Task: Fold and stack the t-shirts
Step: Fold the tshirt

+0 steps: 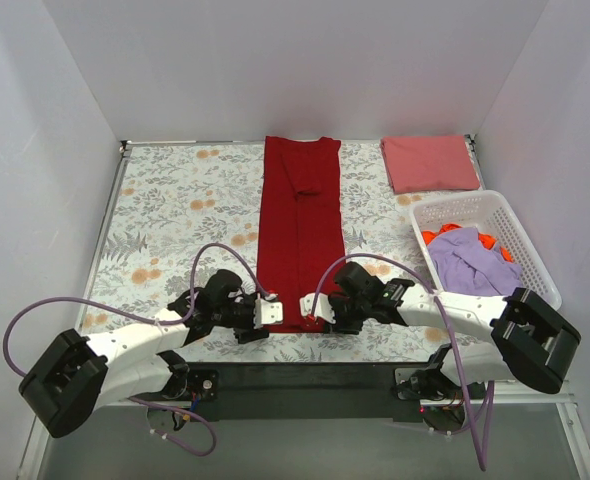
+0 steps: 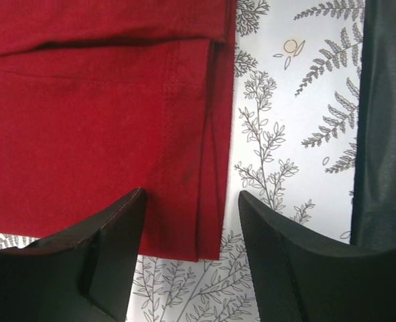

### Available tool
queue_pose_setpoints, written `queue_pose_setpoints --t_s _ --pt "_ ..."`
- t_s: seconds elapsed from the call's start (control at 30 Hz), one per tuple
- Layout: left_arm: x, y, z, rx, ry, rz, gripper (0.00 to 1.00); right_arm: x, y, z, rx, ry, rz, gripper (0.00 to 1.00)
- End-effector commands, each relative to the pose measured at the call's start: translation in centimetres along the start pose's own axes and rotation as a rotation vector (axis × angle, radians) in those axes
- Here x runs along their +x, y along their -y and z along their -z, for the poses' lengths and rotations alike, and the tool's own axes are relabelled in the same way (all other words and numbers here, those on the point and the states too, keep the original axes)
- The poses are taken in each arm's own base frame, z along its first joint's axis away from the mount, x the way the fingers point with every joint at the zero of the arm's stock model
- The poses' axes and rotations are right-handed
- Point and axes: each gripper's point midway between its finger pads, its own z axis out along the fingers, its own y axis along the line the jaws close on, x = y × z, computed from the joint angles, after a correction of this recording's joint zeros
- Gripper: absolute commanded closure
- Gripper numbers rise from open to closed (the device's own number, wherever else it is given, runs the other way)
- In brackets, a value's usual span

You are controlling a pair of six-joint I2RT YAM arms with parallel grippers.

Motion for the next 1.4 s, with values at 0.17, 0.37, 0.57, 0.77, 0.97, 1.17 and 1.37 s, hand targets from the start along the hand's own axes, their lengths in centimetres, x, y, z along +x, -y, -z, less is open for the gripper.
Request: queue_pose_setpoints --t_s 0.17,0.37,0.57,0.77,0.97,1.17,1.37 --pt "1.9 0.3 -0.4 0.008 -0.060 -0.058 0.51 1.0 -0.7 -0.3 -0.008 -0.018 0.013 0.46" --pt "2.0 0.5 -0.6 0.025 -0.065 -0.057 0.58 0.9 -1.1 -0.3 -0.034 -0.035 0.003 0.52" --pt "2.3 0.5 -0.7 0.034 -0.084 -0.059 0.59 2.0 -1.7 -0.6 -0.045 -0.061 -0.014 0.49" --pt "2.5 0.7 -0.6 0.036 -0.086 -0.068 0.59 -0.4 -1.7 0.7 -0.059 0.000 -0.022 0.49" --pt "2.4 0.7 -0.6 0.036 -0.088 -0.054 0.59 0.7 -1.9 0.1 -0.066 -0.037 -0.041 0.50" --pt "2.7 0.9 -0.6 0.052 -0.098 -0.064 0.58 2.4 -2.0 -1.1 -0.072 -0.094 -0.072 0.52" --pt "3.4 1.5 -0.6 0.086 -0.121 -0.082 0.59 3.3 -1.8 -1.5 -0.070 -0.136 -0.104 0.61"
